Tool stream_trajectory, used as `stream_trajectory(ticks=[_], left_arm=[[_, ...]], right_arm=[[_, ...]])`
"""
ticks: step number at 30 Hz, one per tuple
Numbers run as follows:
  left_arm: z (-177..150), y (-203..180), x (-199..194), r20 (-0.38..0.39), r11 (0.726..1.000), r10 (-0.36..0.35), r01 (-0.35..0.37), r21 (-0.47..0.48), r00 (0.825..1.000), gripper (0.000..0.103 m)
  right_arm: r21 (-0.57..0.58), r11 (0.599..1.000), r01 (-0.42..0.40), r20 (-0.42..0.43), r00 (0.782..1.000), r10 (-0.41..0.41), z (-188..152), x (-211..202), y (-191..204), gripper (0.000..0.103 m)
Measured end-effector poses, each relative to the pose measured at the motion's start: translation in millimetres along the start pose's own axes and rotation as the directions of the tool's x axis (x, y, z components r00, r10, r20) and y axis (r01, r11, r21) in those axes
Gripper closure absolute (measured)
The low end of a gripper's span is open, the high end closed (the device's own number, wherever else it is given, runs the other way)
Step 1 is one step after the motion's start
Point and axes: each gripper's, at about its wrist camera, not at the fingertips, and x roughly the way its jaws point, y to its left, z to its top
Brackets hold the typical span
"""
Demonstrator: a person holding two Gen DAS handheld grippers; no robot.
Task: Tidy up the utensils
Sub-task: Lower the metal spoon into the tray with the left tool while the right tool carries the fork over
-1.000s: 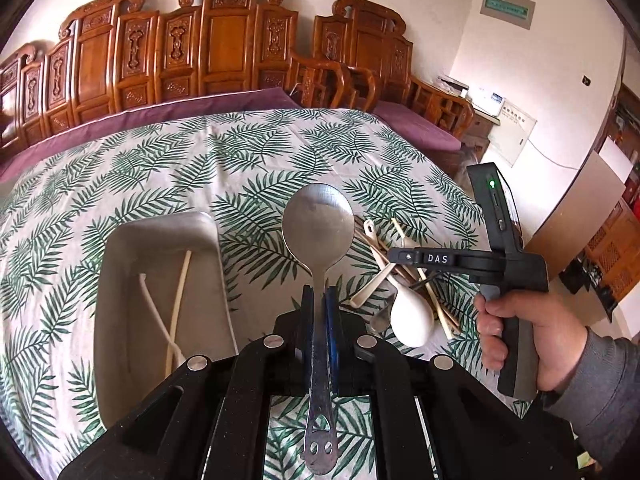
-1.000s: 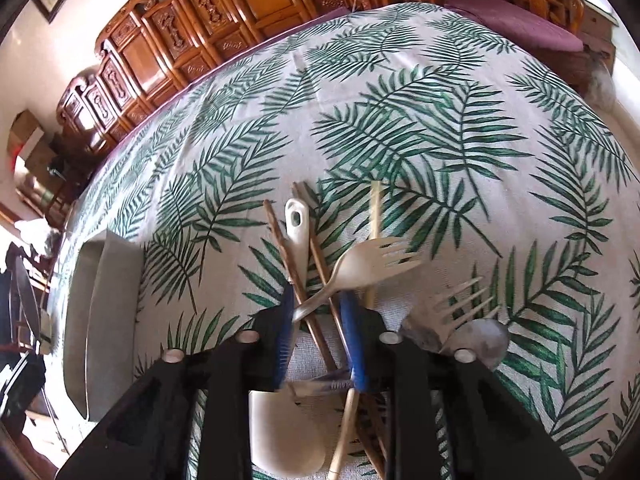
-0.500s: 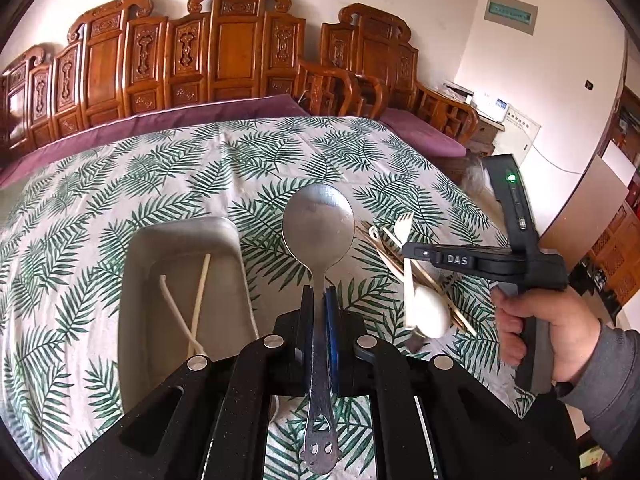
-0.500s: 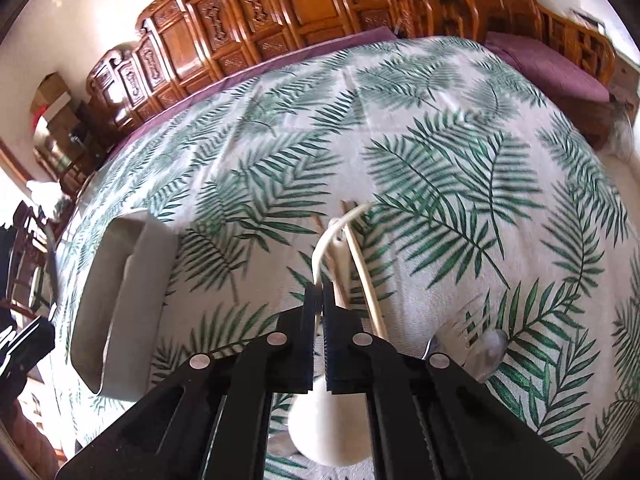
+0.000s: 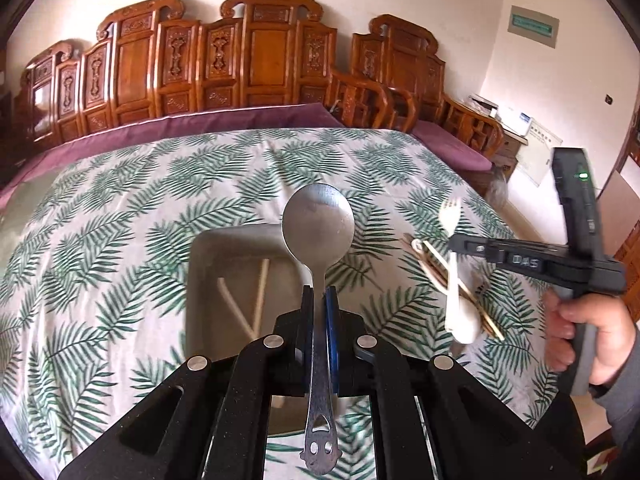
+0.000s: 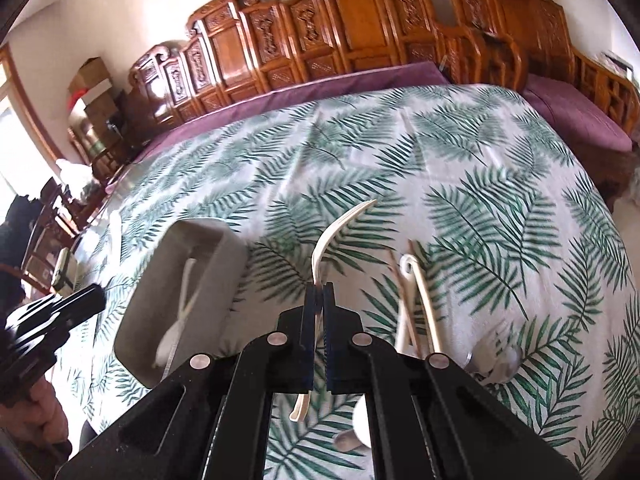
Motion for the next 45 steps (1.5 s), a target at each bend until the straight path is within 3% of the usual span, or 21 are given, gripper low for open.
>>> stream_trajectory(ticks=[18, 37, 45], left_arm=[[-11, 48, 29, -0.071, 0.995, 0.089, -0.092, -0.046, 0.994, 0.098], [-16, 59, 50, -0.128, 0.993, 0.084, -0.094, -0.072, 0.988, 0.098], [-5, 55, 34, -0.086, 0.994, 0.095, -0.099, -0.053, 0.992, 0.098]], right_arm=[[-0.122, 0.986, -0.112, 0.010, 0.993, 0.114, 6, -11, 82, 0.099], [-0.151, 0.976, -0.158, -0.033, 0.987, 0.155, 2, 4, 116, 0.099], [-0.166, 0.971, -0.175, -0.073, 0.984, 0.165, 7, 18, 125, 0.099]])
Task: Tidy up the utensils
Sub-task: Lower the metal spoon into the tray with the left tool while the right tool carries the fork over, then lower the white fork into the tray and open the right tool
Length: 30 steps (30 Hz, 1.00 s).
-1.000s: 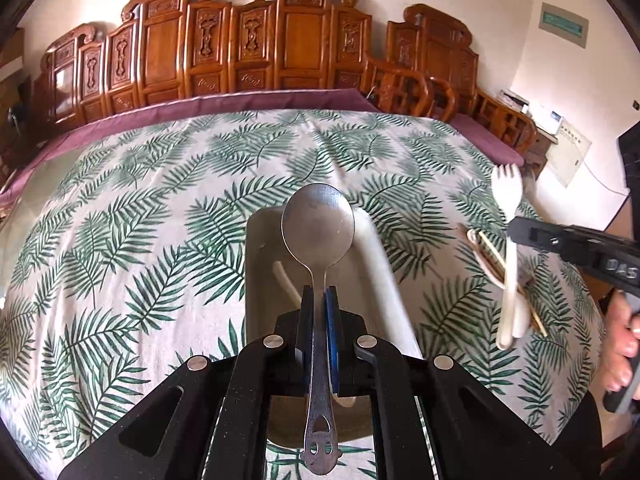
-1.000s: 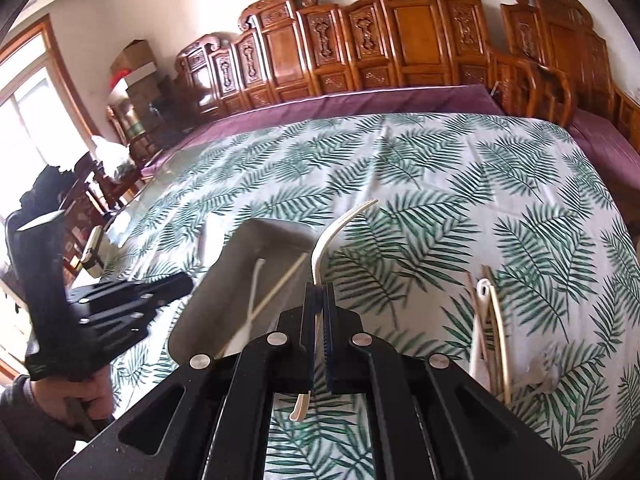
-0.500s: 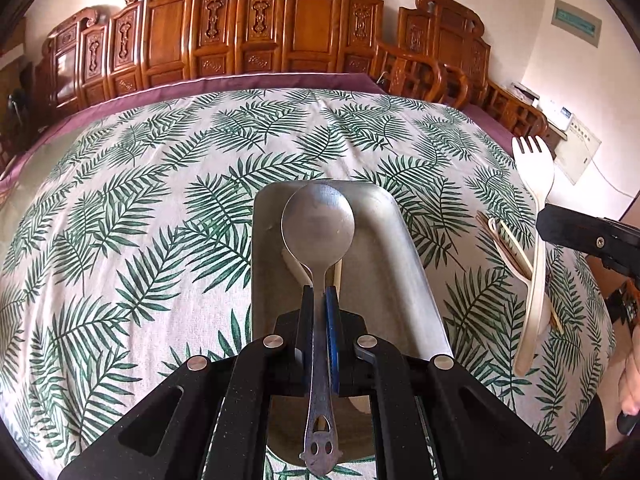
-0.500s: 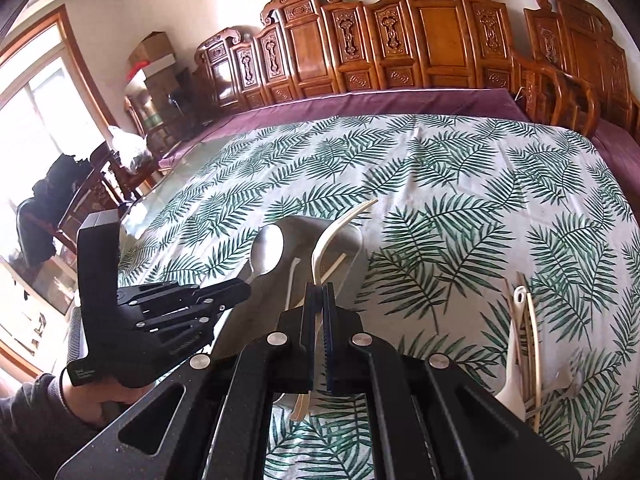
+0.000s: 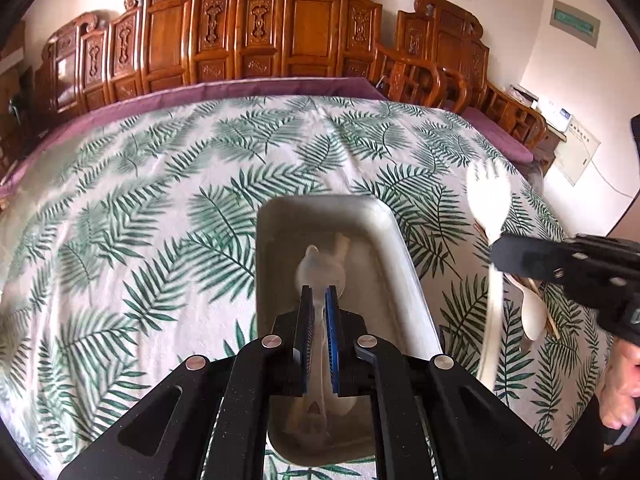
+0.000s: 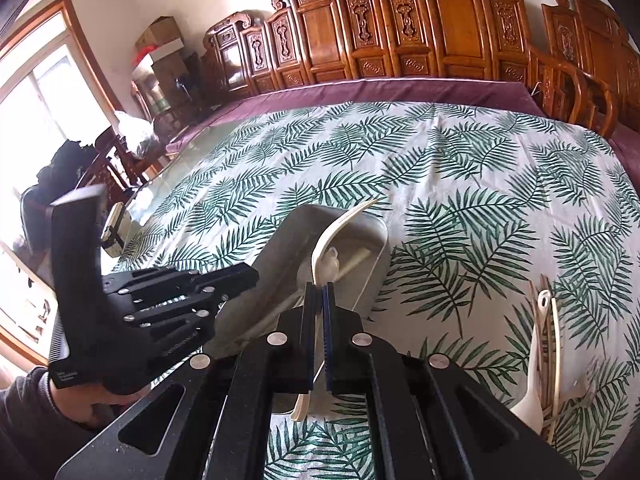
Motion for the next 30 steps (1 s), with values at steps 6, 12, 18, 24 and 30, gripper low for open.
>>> stream_trajectory(ticks=[6, 12, 18, 24, 30], left_arm=[[-5, 11, -26, 0.016, 0.999, 0.005, -0.004, -0.040, 1.000, 0.098], [-11, 21, -56, 0.048, 0.999, 0.038, -0.037, -0.036, 0.998, 0.098], [-20, 29, -81, 0.067, 0.997, 0.063, -0.060, -0.045, 0.996, 0.097], [-20, 35, -99, 0.087, 0.996, 0.078, -0.074, -0.048, 0.993, 0.097], [-14, 37, -103, 0.088, 0.996, 0.089, -0.086, -0.039, 0.992, 0.097]], right_arm=[[-0.022, 0.999, -0.023, -0.034, 0.999, 0.023, 1, 11, 9, 0.099], [-0.035, 0.999, -0.031, -0.062, 0.998, 0.029, 4, 25, 18, 0.099], [-0.031, 0.999, -0.036, -0.079, 0.996, 0.033, 13, 40, 23, 0.099], [-0.052, 0.998, -0.030, -0.117, 0.993, 0.024, 12, 57, 29, 0.098], [-0.058, 0.998, -0.036, -0.153, 0.988, 0.027, 9, 65, 28, 0.095]])
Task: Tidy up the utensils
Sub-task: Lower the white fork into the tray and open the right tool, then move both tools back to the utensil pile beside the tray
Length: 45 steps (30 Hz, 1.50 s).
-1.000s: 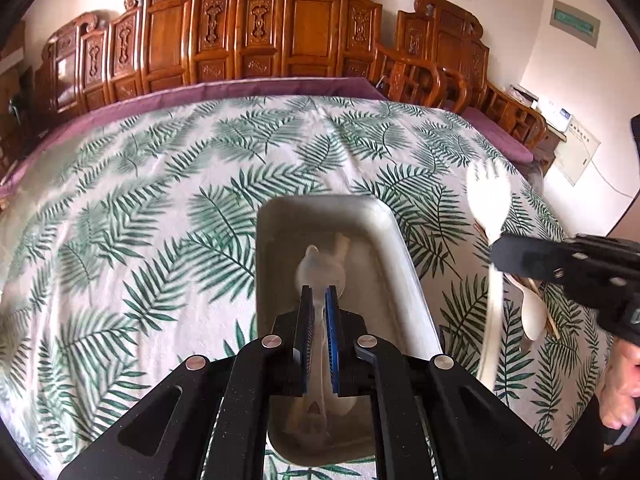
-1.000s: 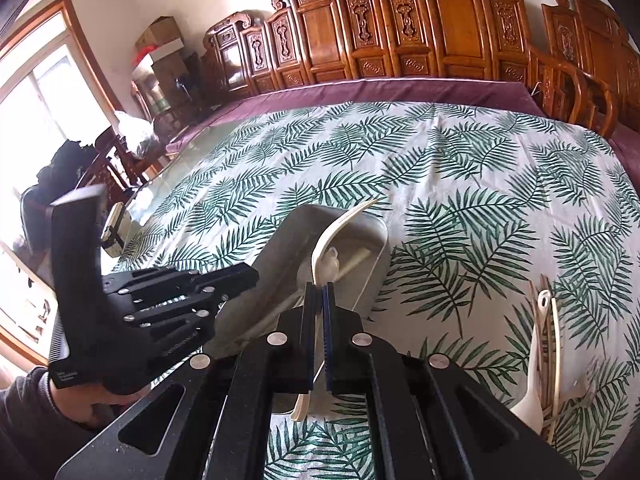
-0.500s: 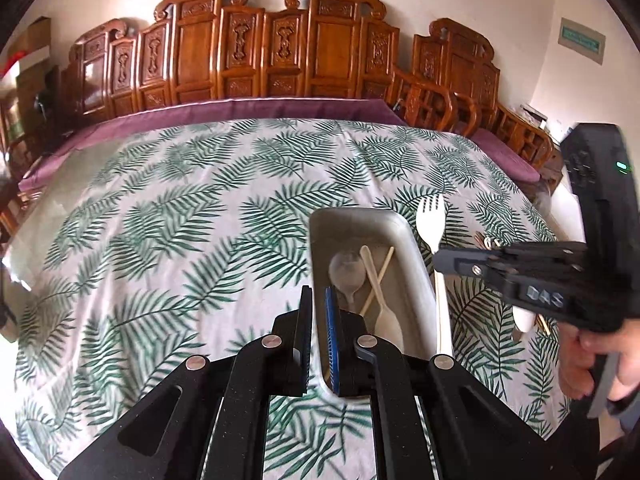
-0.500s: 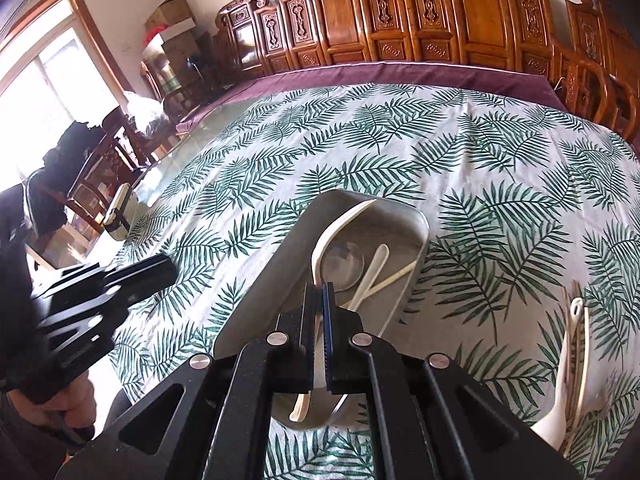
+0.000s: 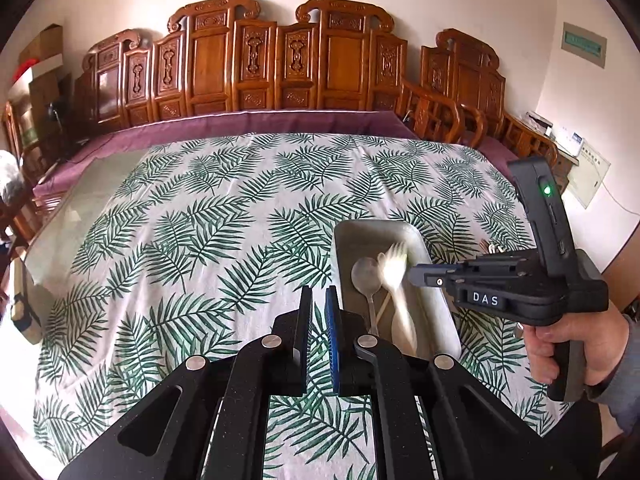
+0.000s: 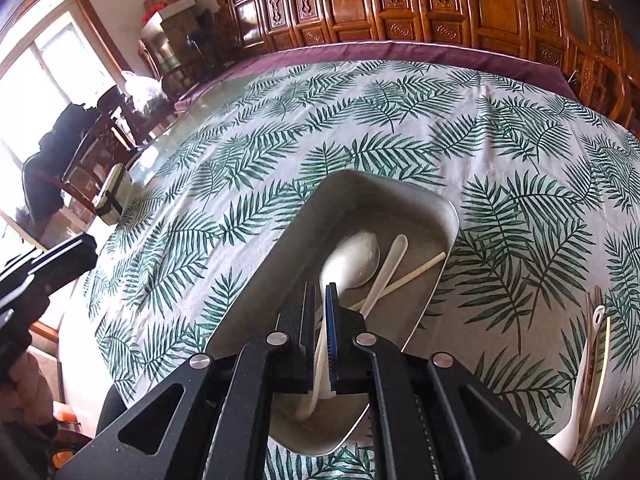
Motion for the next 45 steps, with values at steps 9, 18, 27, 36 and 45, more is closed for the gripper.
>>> stream_trajectory(ticks=[9, 18, 27, 36, 45], left_arm=[[5, -24, 4, -0.008, 0.999, -0.037, 0.037, 0.031, 0.999, 0.096], [9, -73, 15, -0.021, 0.992, -0.095, 0.097, 0.080, 0.995, 0.080], [11, -129, 33, -0.054, 0.980, -0.143, 0.149, 0.135, 0.988, 0.057], [9, -179, 56, -0.098, 0.966, -0.176, 0.192, 0.176, 0.979, 0.025], [-2, -220, 89, -0.177, 0.957, -0.176, 0.211, 0.199, 0.968, 0.020]], right_arm=[[-0.015, 0.999, 0.039, 0.037, 0.999, -0.038, -18, -41, -22, 0.095], [0.059, 0.989, 0.136, 0.087, 0.986, -0.141, -71, -109, -84, 0.095], [0.152, 0.962, 0.227, 0.079, 0.967, -0.241, -129, -146, -140, 0.095], [0.218, 0.943, 0.253, 0.072, 0.959, -0.274, -167, -154, -165, 0.083], [0.252, 0.932, 0.259, 0.057, 0.958, -0.282, -195, -148, -179, 0.076]])
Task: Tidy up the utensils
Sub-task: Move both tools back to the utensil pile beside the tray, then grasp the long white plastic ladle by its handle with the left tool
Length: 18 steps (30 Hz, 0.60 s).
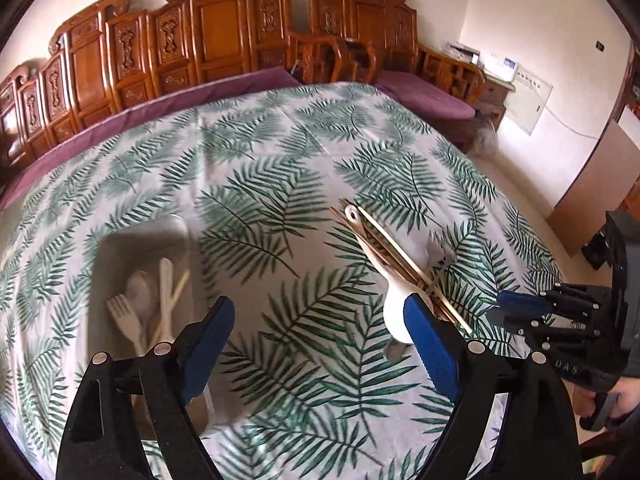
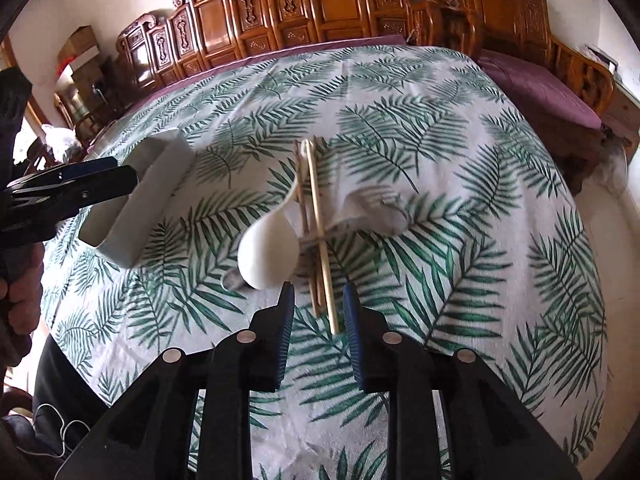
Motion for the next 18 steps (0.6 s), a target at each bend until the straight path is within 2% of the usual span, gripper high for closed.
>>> stream_trajectory(ticks=[10, 15, 18], left_arm=[[5, -29, 44, -0.067, 0.999, -0.043, 0.044, 0.007, 0.997, 0.020], [11, -39, 76, -0.121, 0.997, -0.080, 0.080, -0.010, 0.989, 0.036], [15, -41, 93, -0.156, 0.993, -0.113, 0.108, -0.036, 0.981, 0.050]], right_arm=[[0.033, 0.999, 0.024, -0.008, 1.000, -0.024, -18, 11, -21, 0.076], [0.047, 0.999, 0.019, -0.022, 1.000, -0.018, -22, 15, -29, 0.076], [0.055, 0.998, 0.012, -0.022, 1.000, -0.011, -24, 15, -31, 0.076]])
